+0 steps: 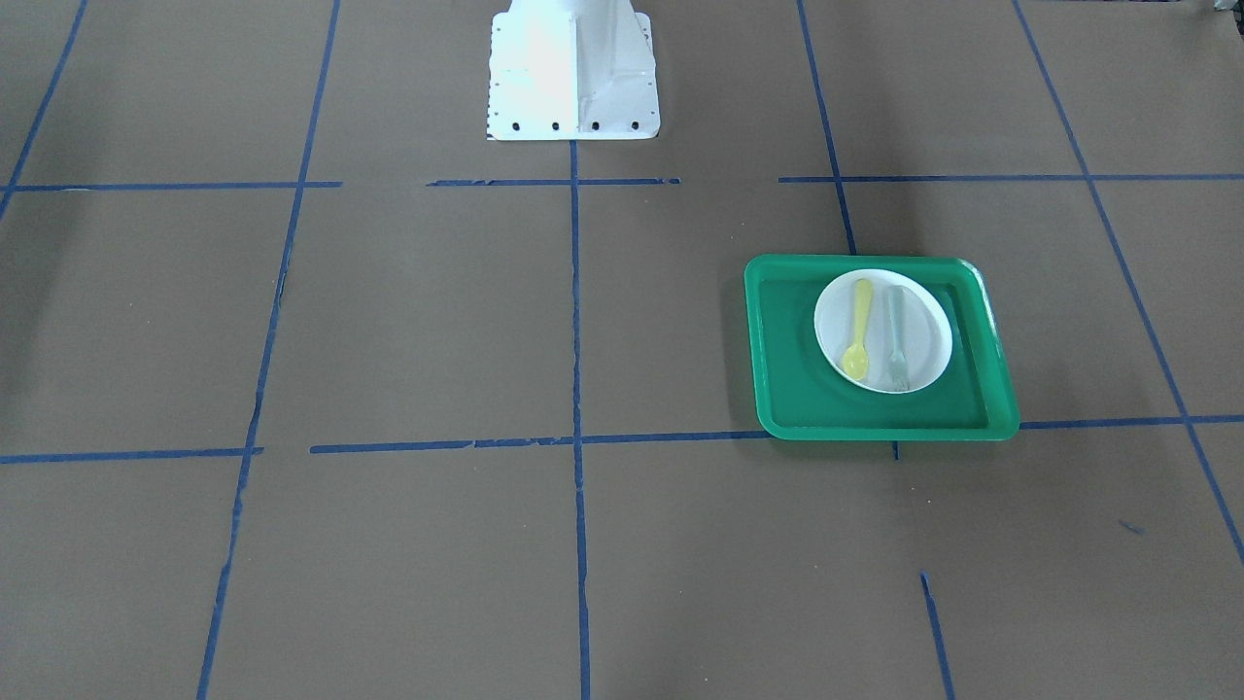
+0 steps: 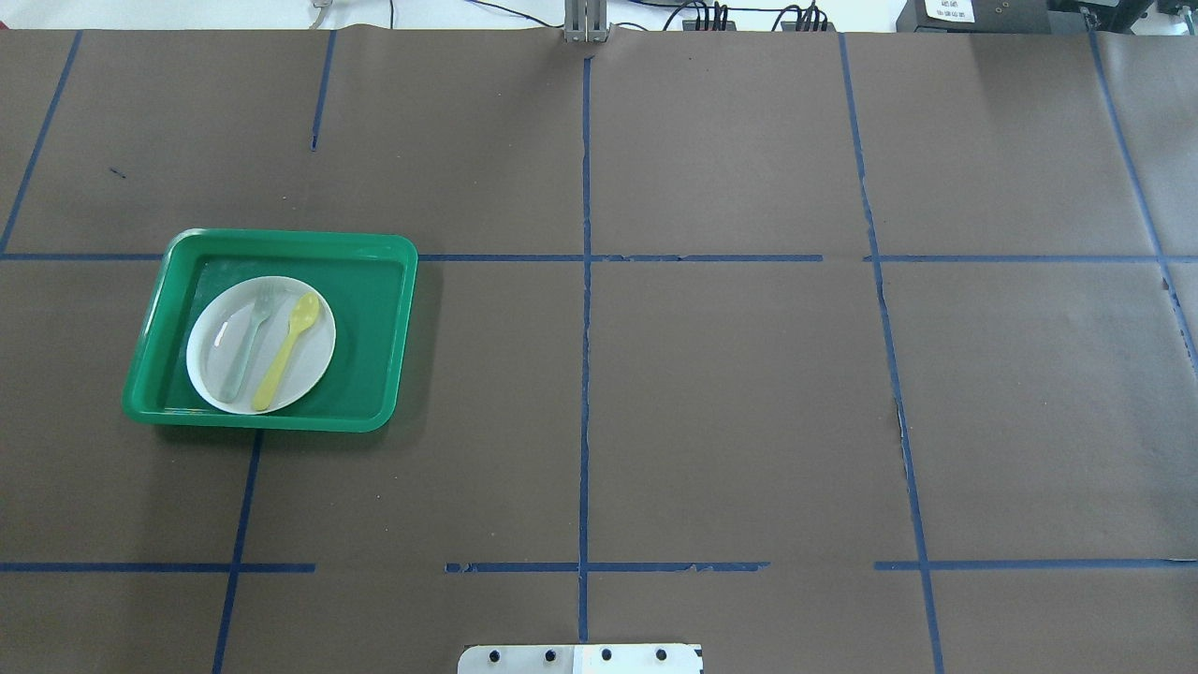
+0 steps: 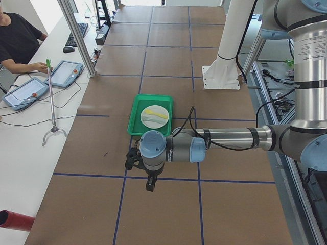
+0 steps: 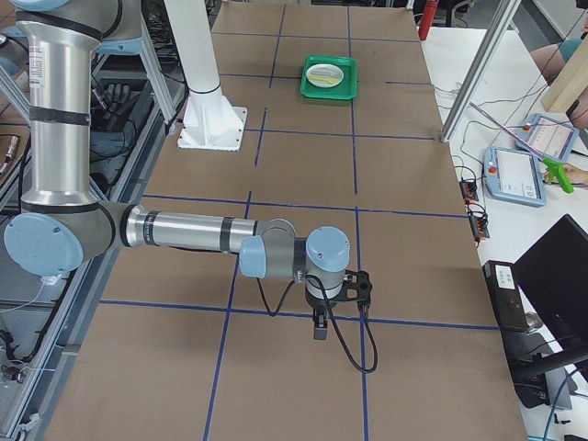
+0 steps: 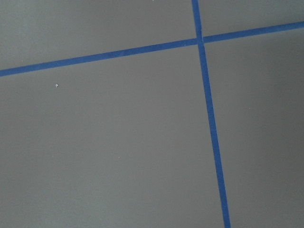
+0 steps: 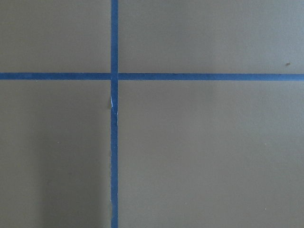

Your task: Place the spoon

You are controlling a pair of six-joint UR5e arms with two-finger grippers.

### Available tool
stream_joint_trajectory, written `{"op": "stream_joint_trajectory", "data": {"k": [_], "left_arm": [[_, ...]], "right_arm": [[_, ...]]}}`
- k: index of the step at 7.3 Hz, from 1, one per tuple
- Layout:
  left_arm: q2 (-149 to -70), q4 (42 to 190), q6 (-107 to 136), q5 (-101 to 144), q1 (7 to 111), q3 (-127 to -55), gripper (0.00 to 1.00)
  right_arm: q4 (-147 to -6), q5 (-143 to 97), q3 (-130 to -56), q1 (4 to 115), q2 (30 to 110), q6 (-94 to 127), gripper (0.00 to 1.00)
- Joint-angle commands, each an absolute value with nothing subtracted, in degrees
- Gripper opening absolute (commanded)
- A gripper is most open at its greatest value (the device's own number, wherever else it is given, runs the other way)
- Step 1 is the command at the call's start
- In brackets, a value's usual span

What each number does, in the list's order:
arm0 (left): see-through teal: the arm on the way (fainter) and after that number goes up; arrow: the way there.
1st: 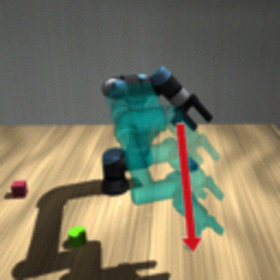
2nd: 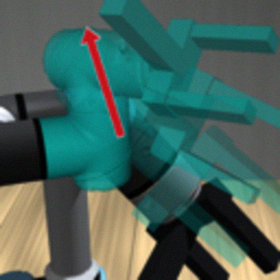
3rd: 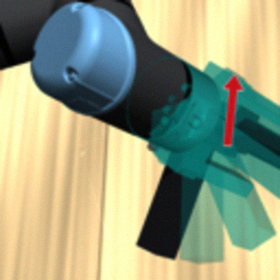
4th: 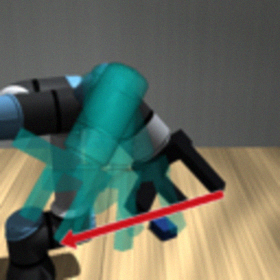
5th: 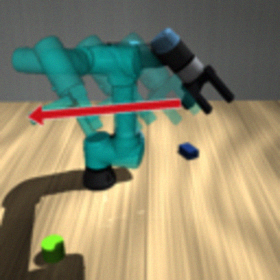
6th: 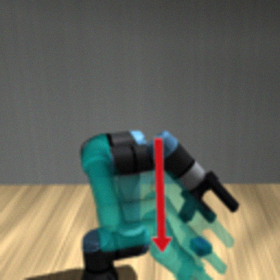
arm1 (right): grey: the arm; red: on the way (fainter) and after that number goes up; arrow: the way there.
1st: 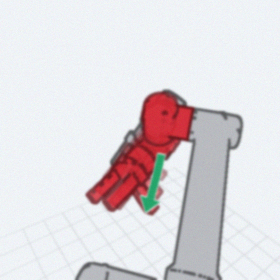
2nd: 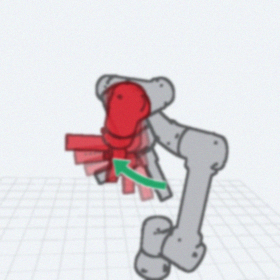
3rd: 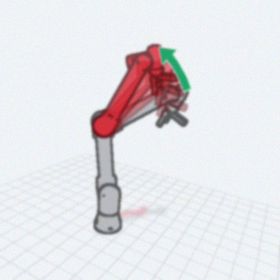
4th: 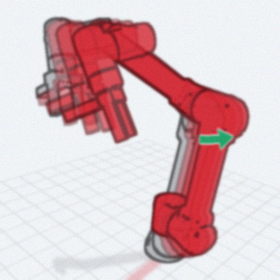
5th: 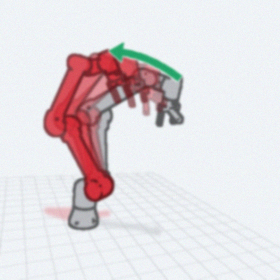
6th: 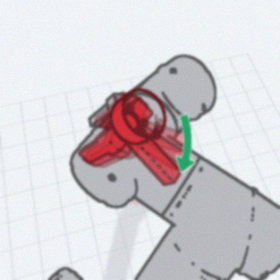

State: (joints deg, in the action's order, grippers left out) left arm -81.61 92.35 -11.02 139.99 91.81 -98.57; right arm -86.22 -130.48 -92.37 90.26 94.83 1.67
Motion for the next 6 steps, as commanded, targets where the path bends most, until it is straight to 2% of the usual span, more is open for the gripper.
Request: {"op": "stream_joint_trajectory", "data": {"k": [1, 2, 3, 4, 6], "left_arm": [[-84.3, 95.9, 1.8, 144.3, 81.9, -102.6, 1.00], [-89.2, 101.4, 13.0, 143.3, 75.4, -101.9, 0.99], [-94.3, 103.4, 21.7, 139.0, 70.0, -101.9, 0.95], [-98.5, 103.4, 29.4, 134.3, 64.3, -102.0, 0.95], [-103.1, 103.4, 36.1, 127.4, 54.9, -101.1, 0.91]], "right_arm": [[-86.2, -130.5, -92.4, 90.3, 94.8, 1.7, 1.00], [-86.2, -130.5, -92.4, 90.3, 94.8, 1.7, 1.00], [-86.3, -130.5, -92.4, 90.3, 94.8, 1.7, 1.00], [-86.3, -130.5, -92.4, 90.3, 94.8, 1.7, 1.00], [-86.3, -130.5, -92.4, 90.3, 94.8, 1.7, 1.00]]}}
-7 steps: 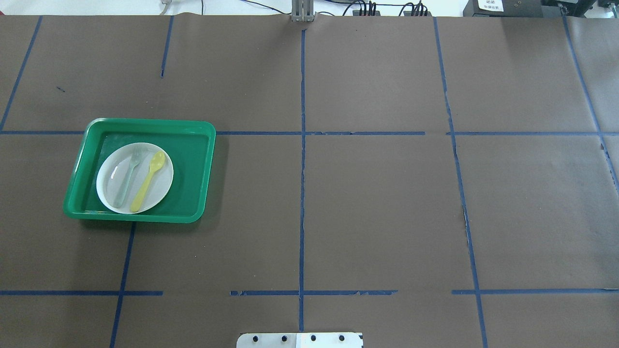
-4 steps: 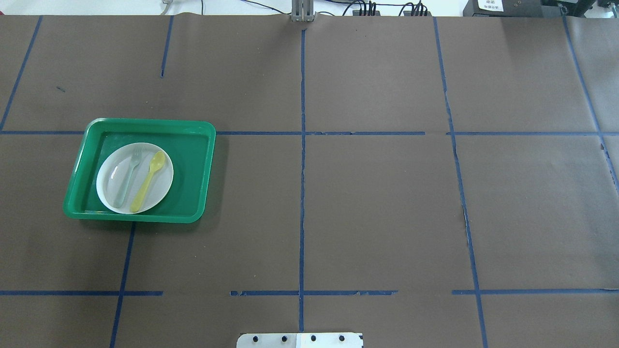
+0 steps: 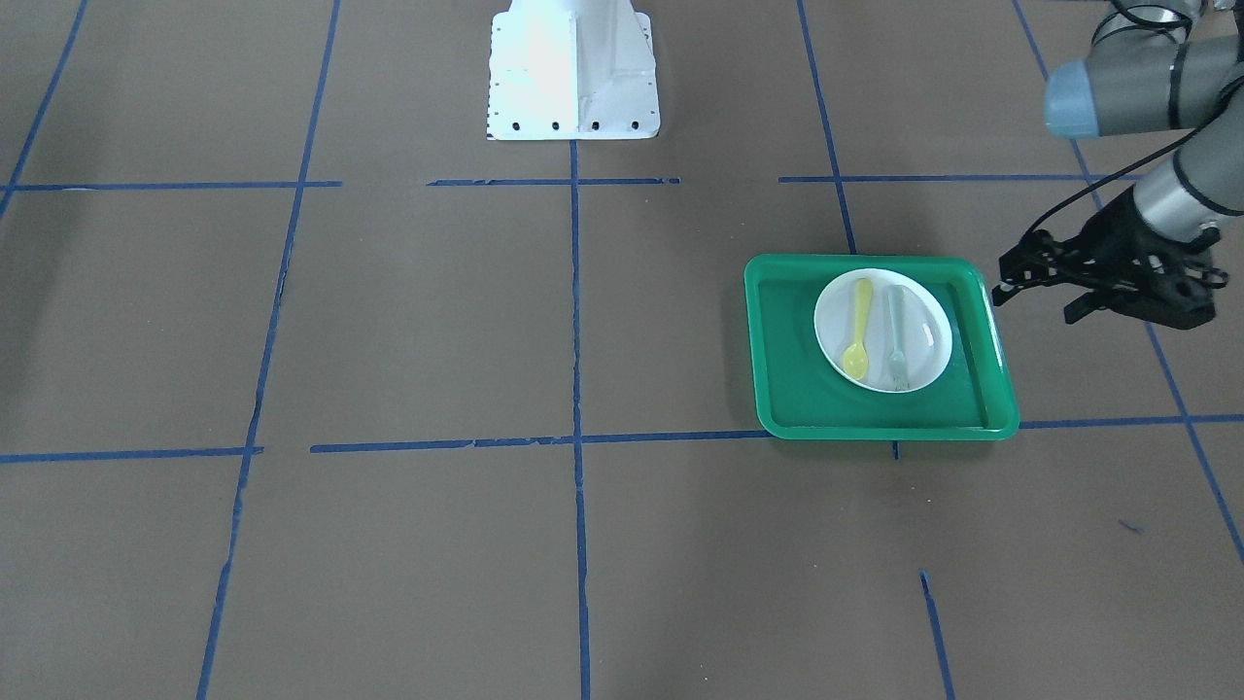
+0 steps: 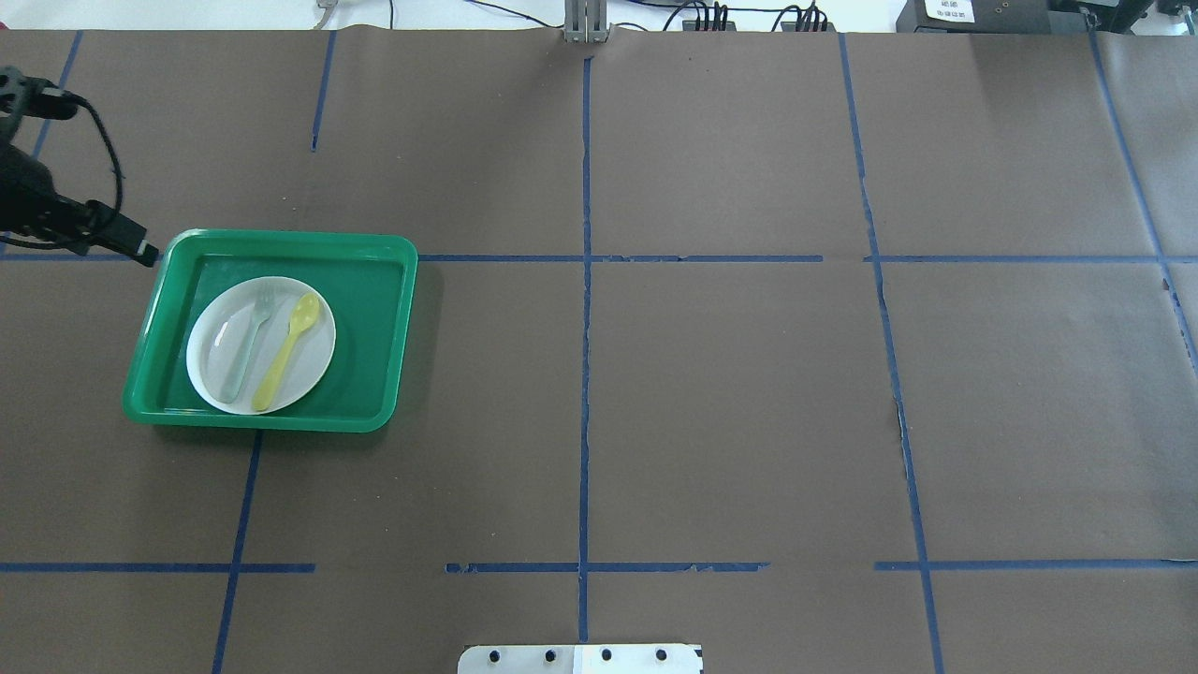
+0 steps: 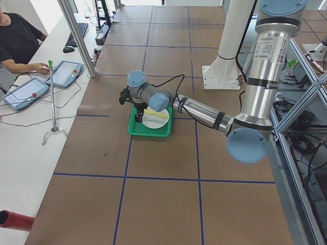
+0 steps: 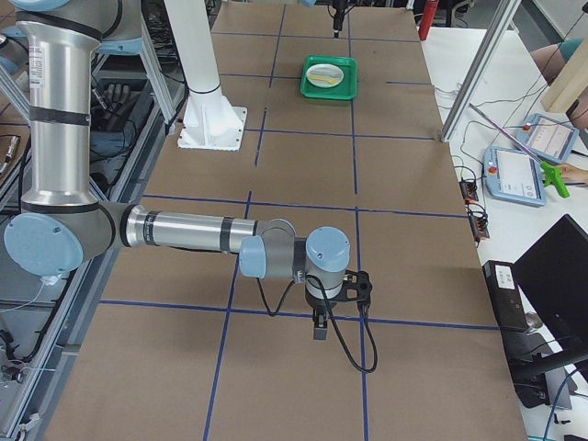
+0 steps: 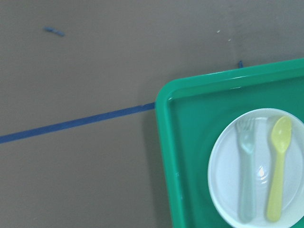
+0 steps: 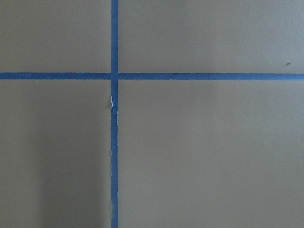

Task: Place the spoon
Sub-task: 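Move the left gripper over the plate and lower onto the yellow spoon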

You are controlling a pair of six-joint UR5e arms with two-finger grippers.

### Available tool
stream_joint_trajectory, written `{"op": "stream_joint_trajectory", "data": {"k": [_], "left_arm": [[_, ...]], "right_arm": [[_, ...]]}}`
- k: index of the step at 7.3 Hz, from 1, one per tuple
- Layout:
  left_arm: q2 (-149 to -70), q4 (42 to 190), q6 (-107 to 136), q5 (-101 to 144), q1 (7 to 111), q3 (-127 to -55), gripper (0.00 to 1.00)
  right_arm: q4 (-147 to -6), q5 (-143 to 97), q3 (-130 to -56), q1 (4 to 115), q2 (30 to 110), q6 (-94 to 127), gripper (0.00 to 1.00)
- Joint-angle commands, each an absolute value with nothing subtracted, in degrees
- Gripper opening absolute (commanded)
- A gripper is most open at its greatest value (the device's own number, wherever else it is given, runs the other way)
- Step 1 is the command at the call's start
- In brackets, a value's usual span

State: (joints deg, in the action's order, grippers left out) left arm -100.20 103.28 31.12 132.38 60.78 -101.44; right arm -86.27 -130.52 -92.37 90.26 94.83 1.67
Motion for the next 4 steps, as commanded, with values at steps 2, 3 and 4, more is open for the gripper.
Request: {"op": "stream_joint_trajectory", "data": {"k": [2, 3, 4], "left_arm": [[-104.9, 103.5, 38.1, 119.7, 49.1, -98.7, 0.85], [-104.9, 103.4, 38.2, 119.7, 48.2, -98.5, 0.81], [-105.5, 103.5, 38.3, 119.8, 46.9, -97.0, 0.78]], "right_arm": [[-86.2, -130.5, -92.4, 90.3, 94.8, 1.7, 1.00], [-86.2, -130.5, -92.4, 90.3, 94.8, 1.7, 1.00], [-86.3, -130.4, -92.4, 90.3, 94.8, 1.7, 1.00]]}}
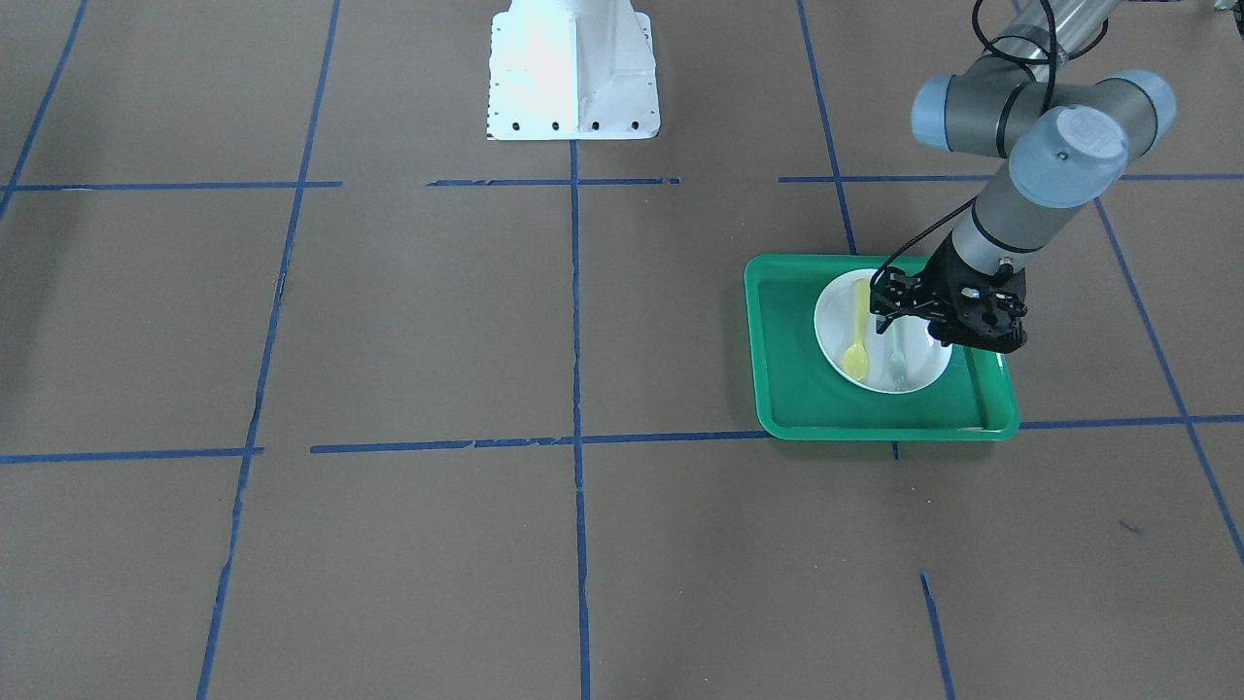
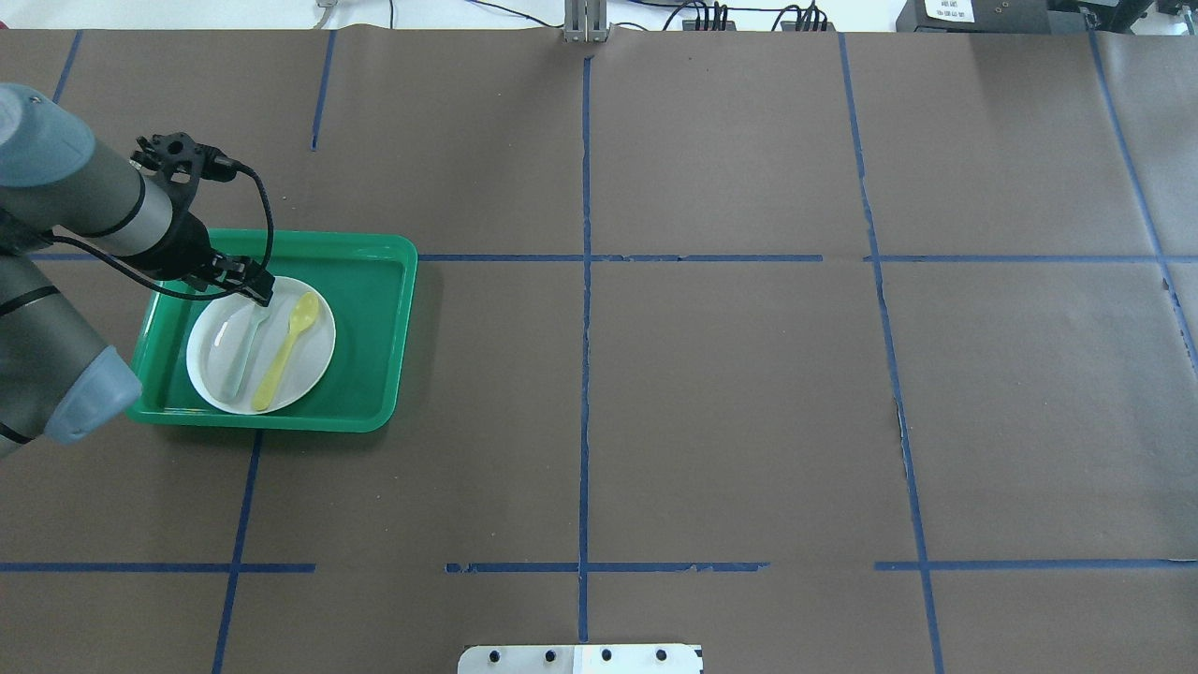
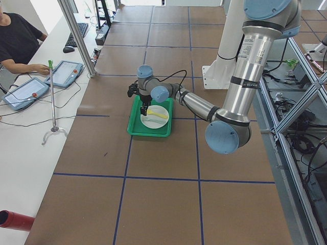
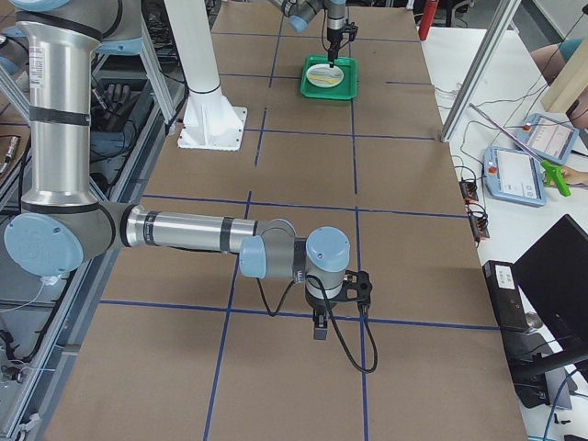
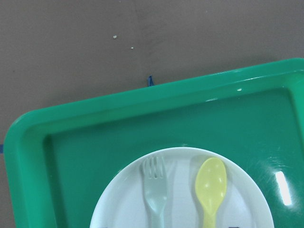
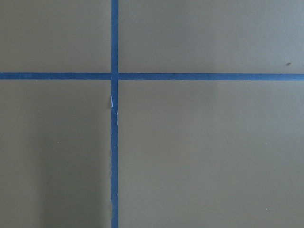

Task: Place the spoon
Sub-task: 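Move the left gripper over the plate and lower onto the yellow spoon, then close the left gripper on the yellow spoon handle and lift it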

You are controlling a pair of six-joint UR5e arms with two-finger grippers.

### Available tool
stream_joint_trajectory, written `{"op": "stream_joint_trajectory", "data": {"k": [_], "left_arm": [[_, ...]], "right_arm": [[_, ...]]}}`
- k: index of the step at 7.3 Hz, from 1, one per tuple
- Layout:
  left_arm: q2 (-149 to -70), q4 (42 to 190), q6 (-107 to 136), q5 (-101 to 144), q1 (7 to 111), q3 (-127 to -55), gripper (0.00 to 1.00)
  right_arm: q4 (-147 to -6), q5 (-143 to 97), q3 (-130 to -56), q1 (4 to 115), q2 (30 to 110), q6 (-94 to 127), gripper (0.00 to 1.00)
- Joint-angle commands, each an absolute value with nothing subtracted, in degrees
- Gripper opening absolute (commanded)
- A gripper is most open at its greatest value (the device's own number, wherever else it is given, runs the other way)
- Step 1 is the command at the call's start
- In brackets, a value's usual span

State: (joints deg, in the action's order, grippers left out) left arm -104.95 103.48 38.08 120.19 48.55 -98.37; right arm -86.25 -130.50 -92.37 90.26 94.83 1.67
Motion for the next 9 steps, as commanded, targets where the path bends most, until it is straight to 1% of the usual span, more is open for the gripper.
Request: {"op": "stream_joint_trajectory", "data": {"k": [1, 2, 7, 8, 9], "left_arm": [[-106.6, 103.6, 39.0, 119.8, 46.2, -95.4, 0.76], [-107.7, 103.6, 40.0, 119.7, 44.9, -93.8, 0.74], [-107.8, 103.6, 40.5, 119.8, 43.4, -93.5, 0.64], [-107.7, 103.6, 40.5, 119.7, 43.4, -93.6, 0.58], [-107.7, 103.6, 40.5, 119.7, 43.4, -93.6, 0.40]], "right_arm": [[-86.2, -130.5, -92.4, 90.3, 94.8, 1.7, 1.00], [-86.2, -130.5, -92.4, 90.3, 94.8, 1.7, 1.00], [-86.3, -130.5, -92.4, 90.3, 94.8, 1.7, 1.00], [-86.2, -130.5, -92.4, 90.3, 94.8, 1.7, 1.00], [-86.2, -130.5, -92.4, 90.3, 94.8, 1.7, 1.00]]}}
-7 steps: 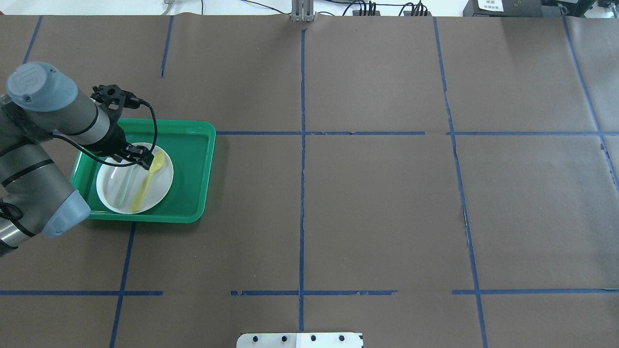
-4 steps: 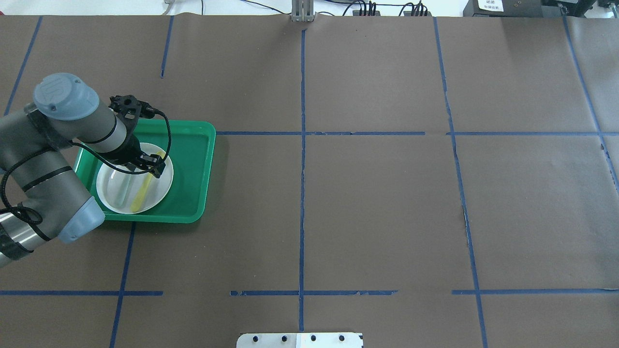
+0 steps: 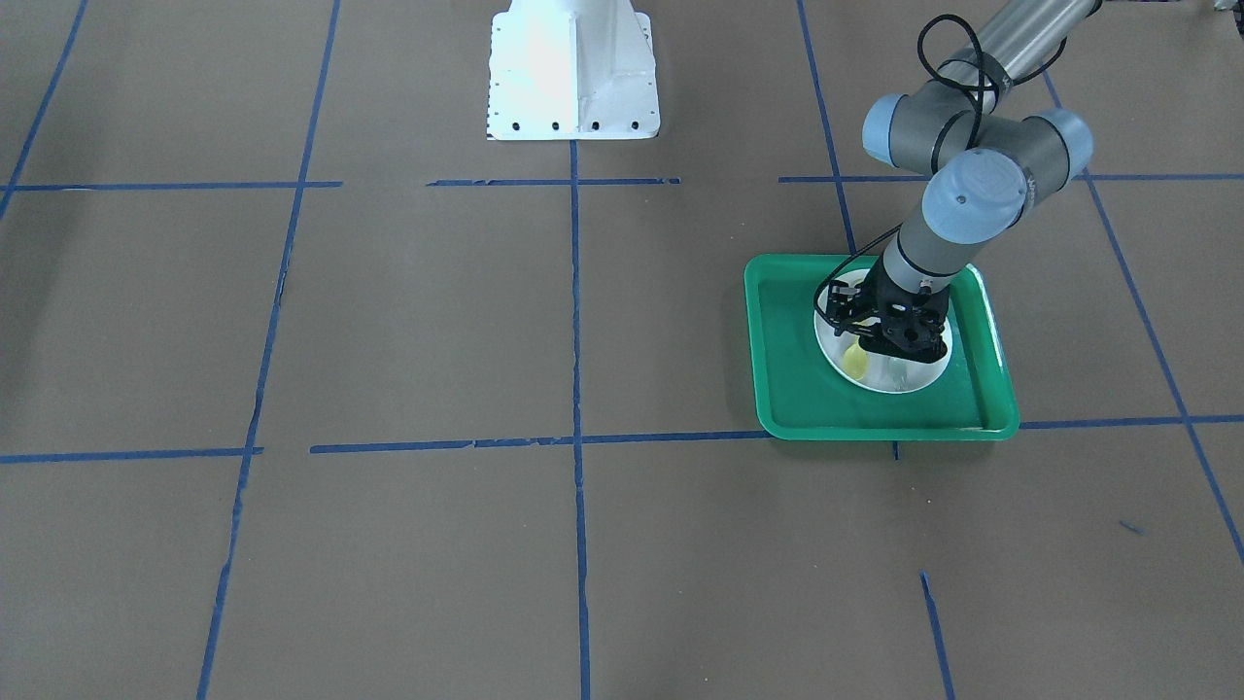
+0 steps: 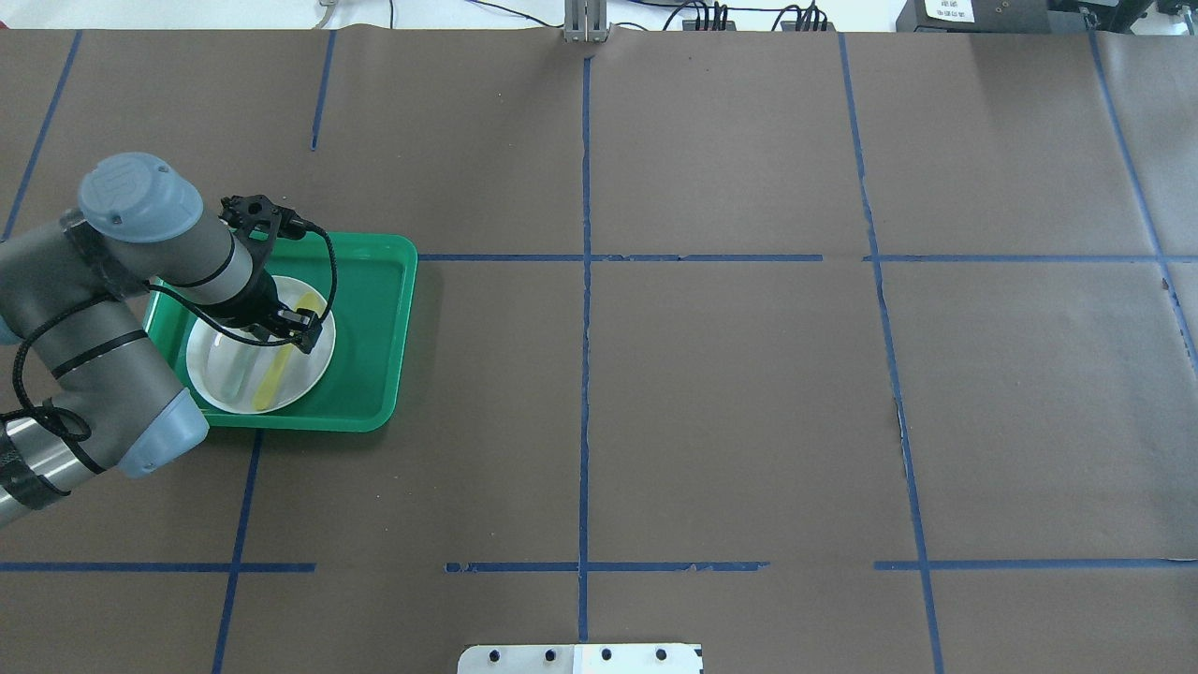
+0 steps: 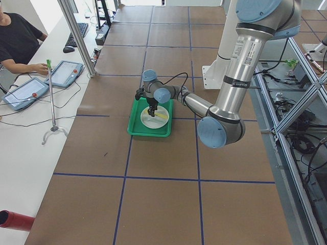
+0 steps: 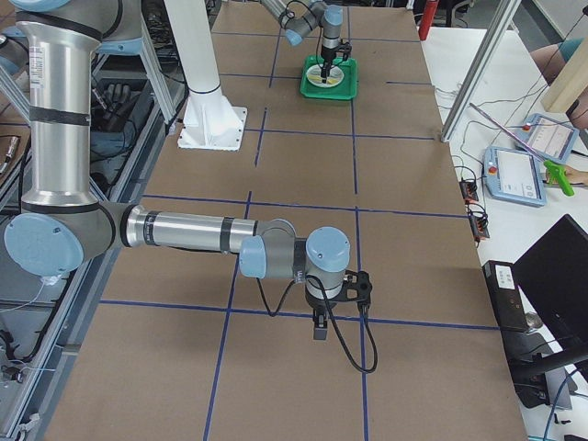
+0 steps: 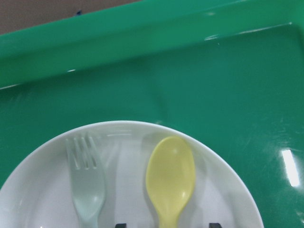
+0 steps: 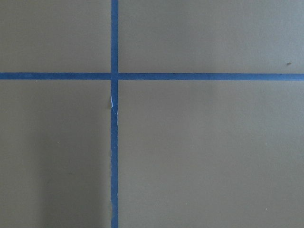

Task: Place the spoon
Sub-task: 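Close the left gripper on the yellow spoon handle and lift it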

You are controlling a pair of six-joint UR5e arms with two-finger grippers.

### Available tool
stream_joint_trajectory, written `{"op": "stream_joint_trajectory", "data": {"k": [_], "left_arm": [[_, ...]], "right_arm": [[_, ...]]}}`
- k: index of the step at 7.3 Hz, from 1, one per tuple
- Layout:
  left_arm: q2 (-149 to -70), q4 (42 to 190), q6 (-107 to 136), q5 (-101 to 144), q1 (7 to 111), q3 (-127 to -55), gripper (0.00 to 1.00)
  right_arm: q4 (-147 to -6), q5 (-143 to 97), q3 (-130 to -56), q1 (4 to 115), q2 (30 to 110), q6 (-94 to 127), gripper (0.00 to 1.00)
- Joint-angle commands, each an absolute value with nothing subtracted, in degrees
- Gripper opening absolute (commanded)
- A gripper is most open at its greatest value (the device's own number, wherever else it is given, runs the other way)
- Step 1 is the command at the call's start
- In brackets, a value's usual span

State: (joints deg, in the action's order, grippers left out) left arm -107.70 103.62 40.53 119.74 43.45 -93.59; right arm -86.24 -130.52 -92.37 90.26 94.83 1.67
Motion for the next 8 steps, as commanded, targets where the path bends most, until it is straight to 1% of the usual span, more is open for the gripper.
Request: {"op": "stream_joint_trajectory", "data": {"k": [1, 2, 4, 6, 7, 8], "left_arm": [[-107.6, 103.5, 40.5, 119.6, 43.4, -93.6, 0.18], [-107.4, 103.5, 40.5, 119.6, 43.4, -94.2, 0.00], [-107.5, 103.4, 40.6, 119.6, 43.6, -94.7, 0.00], [-107.6, 103.2, 45.8, 119.7, 46.0, -99.9, 0.00], [-108.0, 103.2, 48.2, 120.0, 47.9, -101.4, 0.00], [-109.4, 103.3, 53.0, 120.0, 47.8, -101.3, 0.00]], "right_arm": [[-86.3, -130.5, -92.4, 90.3, 94.8, 1.7, 1.00], [-86.3, -130.5, -92.4, 90.3, 94.8, 1.7, 1.00], [-86.2, -130.5, -92.4, 90.3, 94.8, 1.7, 1.00], [-86.2, -130.5, -92.4, 90.3, 94.8, 1.7, 1.00], [-86.2, -130.5, -92.4, 90.3, 94.8, 1.7, 1.00], [-86.2, -130.5, -92.4, 90.3, 94.8, 1.7, 1.00]]}}
